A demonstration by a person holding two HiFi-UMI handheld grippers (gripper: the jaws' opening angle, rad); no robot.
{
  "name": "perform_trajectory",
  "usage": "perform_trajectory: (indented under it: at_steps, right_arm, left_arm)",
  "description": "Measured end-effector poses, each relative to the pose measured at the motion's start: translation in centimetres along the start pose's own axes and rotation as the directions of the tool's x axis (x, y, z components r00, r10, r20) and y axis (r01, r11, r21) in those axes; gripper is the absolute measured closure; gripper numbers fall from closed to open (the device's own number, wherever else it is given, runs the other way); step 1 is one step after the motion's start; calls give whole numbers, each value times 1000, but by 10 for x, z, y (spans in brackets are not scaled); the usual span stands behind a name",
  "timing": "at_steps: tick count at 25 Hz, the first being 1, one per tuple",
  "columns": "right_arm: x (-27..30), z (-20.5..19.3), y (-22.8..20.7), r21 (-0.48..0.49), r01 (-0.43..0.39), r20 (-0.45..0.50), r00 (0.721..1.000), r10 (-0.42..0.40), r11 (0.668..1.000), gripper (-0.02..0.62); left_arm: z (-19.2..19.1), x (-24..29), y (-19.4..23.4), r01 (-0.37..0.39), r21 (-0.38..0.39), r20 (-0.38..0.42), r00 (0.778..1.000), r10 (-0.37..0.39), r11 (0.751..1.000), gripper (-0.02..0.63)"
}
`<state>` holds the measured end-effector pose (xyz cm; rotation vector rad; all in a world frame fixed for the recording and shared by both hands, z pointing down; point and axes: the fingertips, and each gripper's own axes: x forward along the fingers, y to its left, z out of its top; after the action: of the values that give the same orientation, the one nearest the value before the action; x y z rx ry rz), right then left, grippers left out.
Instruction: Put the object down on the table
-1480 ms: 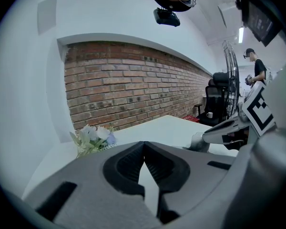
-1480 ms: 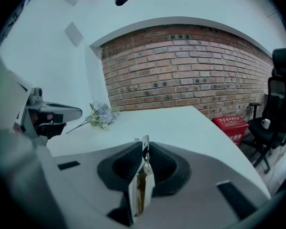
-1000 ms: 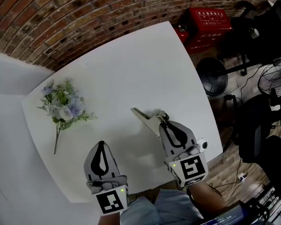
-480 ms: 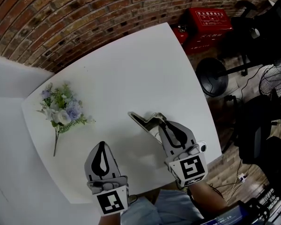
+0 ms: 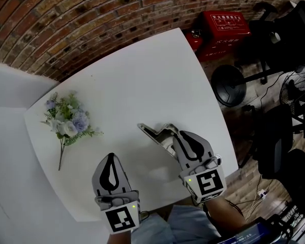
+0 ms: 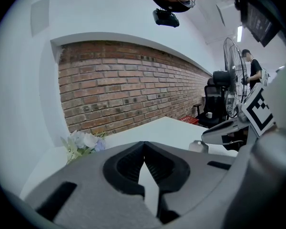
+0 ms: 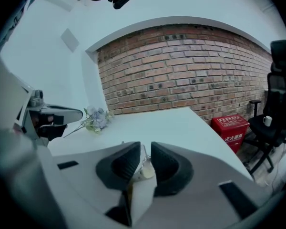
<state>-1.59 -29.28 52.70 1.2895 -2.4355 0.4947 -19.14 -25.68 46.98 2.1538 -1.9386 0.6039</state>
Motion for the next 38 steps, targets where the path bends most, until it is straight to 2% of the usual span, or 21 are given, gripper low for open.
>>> perform_trajectory:
  at_steps: [5, 11, 17, 23, 30, 38]
  right_arm:
    - [-12, 26, 4, -22, 8, 45, 999, -7, 1000, 523]
    - [-32, 79, 31, -72, -3, 136, 991, 13, 997, 543]
    - [-56, 141, 65, -137, 2, 249, 968, 33, 991, 589]
    - [-79, 187, 92, -184, -3, 339, 939, 67, 983, 589]
    - [-97, 212, 111, -223, -11, 390, 916, 99, 975, 591]
    - [-99, 218, 127, -238, -33, 391, 912, 127, 971, 592]
  left_arm:
    - [26, -10, 4, -11, 2, 56, 998, 11, 1000, 598]
    - [70, -38, 16, -37, 12, 148, 988, 34, 999, 598]
    - [123, -75, 38, -84, 19, 268, 960, 75, 996, 598]
    - [159, -108, 54, -127, 8, 353, 928, 116, 992, 598]
    - [183, -128, 58, -143, 20, 406, 906, 123, 990, 598]
    - [189, -135, 61, -143, 15, 422, 898, 123, 990, 598]
